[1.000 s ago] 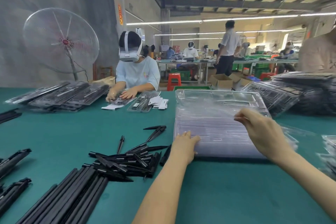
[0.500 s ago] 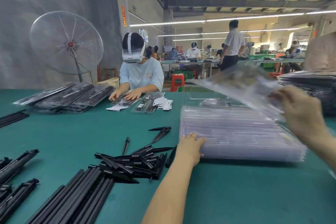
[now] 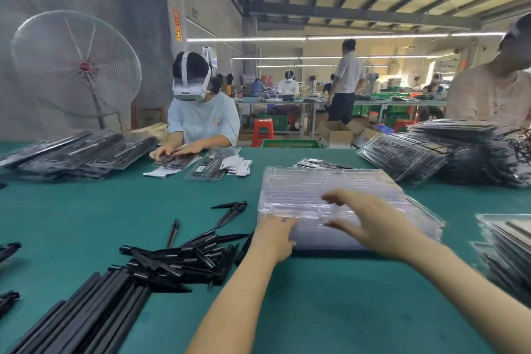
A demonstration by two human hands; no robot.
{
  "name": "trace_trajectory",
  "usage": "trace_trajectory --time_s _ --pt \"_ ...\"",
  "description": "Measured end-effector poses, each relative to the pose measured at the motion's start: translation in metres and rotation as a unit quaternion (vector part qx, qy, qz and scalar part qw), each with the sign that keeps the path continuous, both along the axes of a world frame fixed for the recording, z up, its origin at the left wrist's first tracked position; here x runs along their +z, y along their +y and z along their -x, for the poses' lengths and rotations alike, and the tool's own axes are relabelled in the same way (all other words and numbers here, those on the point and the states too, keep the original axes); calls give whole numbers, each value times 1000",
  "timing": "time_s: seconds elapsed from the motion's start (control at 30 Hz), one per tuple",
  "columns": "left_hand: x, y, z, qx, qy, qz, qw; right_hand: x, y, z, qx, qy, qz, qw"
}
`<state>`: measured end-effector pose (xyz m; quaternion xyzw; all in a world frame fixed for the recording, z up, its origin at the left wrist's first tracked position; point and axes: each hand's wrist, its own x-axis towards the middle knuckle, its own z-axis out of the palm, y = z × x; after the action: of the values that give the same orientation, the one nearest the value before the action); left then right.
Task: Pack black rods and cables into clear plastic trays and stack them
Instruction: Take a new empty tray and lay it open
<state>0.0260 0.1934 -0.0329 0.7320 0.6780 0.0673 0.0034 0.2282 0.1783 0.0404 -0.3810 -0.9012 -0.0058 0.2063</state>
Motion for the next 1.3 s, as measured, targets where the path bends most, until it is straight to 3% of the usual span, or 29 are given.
trace_trajectory --time_s 0.1,0.17,0.3,0.43,0.5,0.6,0.73,0.8,0.97,1.17,1.3 --pt "10 2 1 15 -109 -5 994 -30 8 26 -92 -92 11 991" --pt "15 5 2 34 -161 5 986 -41 14 42 -161 -91 -14 983" --pt "12 -2 0 10 -123 -14 992 -39 32 60 -213 -21 -122 969" --pt "11 -2 -2 30 -97 -23 995 -43 45 67 -196 -105 -86 971" --pt "10 1 -2 48 -102 -32 993 -49 49 69 -181 -98 -47 977" --pt "11 9 2 81 -112 -57 989 -47 52 70 -200 1 -46 979" --pt "20 25 11 136 -144 -72 978 -31 58 60 -160 260 -62 950" --pt "25 37 12 164 -156 -82 970 -25 57 54 -138 296 -103 940" --pt "28 71 10 160 -7 -73 984 -45 52 53 -140 162 -155 964" --pt "26 100 28 122 79 3 989 -60 57 50 -101 187 -273 938" --pt "16 107 29 103 67 23 992 -63 61 56 -103 170 -281 939"
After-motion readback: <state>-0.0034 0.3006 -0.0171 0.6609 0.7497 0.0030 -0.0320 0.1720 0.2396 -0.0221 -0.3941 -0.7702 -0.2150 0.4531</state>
